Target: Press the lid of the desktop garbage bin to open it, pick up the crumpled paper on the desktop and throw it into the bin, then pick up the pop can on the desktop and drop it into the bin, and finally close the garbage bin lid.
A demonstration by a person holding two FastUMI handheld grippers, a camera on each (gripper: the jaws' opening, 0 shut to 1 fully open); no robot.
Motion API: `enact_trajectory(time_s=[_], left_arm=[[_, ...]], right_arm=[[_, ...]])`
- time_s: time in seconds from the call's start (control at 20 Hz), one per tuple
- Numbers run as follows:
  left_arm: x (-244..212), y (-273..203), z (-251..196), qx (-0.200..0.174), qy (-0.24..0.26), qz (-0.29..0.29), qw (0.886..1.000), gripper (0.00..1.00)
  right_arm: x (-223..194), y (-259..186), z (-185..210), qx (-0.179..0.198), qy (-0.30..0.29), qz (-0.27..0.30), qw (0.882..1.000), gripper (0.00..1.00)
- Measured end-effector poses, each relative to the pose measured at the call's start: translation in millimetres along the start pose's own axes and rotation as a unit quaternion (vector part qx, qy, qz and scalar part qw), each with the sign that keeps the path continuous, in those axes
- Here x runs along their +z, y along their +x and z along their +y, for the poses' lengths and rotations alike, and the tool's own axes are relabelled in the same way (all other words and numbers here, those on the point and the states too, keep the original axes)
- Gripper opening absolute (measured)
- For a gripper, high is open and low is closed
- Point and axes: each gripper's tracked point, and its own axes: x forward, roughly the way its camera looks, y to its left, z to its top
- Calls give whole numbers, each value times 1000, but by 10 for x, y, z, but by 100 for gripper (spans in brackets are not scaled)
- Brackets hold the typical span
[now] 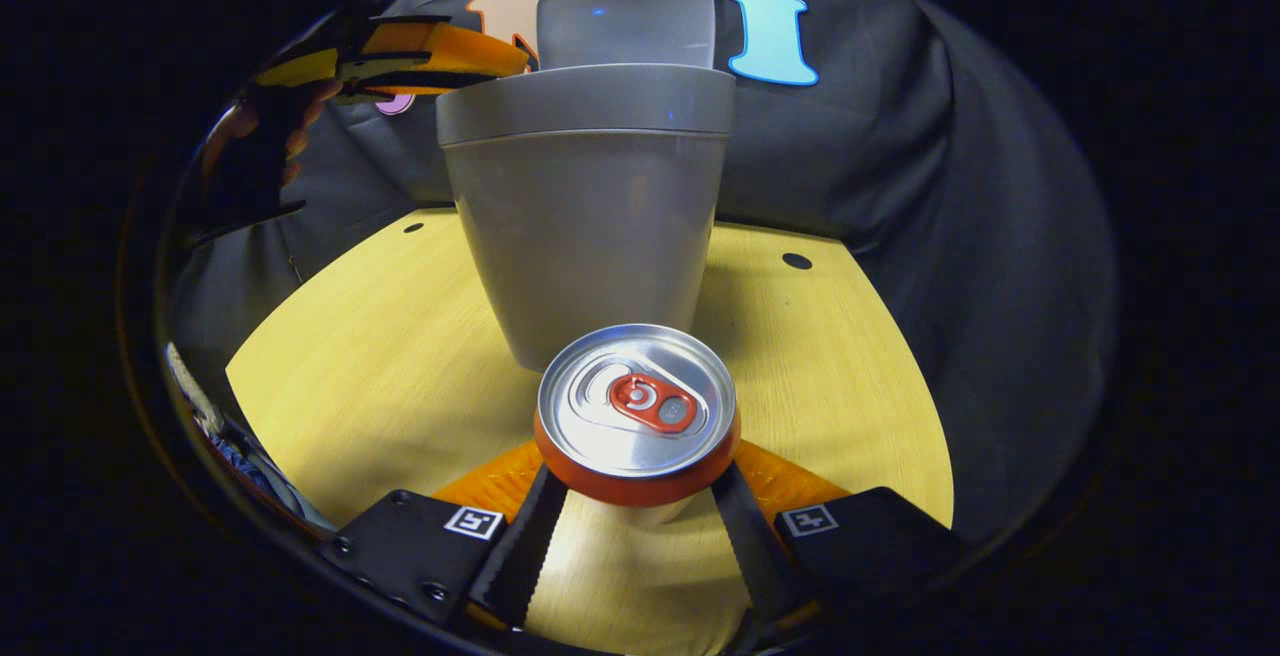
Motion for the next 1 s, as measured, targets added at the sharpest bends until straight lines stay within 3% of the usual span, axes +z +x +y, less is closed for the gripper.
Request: enact_trajectory(time_s=[0.1,0.2,0.35,0.45,0.6,1.0], left_arm=[[14,-29,19,4,4,-2,1000,60],[24,-83,60,8,7,-8,1000,61],[39,-203,146,19,12,-16,1000,76],[26,-285,215,29,11,-18,999,81],[5,-414,346,47,11,-21,999,86],[-157,-711,699,94,10,-12,995,88]], right_arm=[[48,-27,-22,-2,0,-3,1000,84],[144,-62,-30,-3,1,-9,1000,84],[353,-143,-46,-3,-4,-25,1000,86],[502,-186,-44,-4,-11,-34,999,85],[737,-250,-24,-1,-13,-46,999,84],[1341,-447,20,8,-17,-74,997,85]])
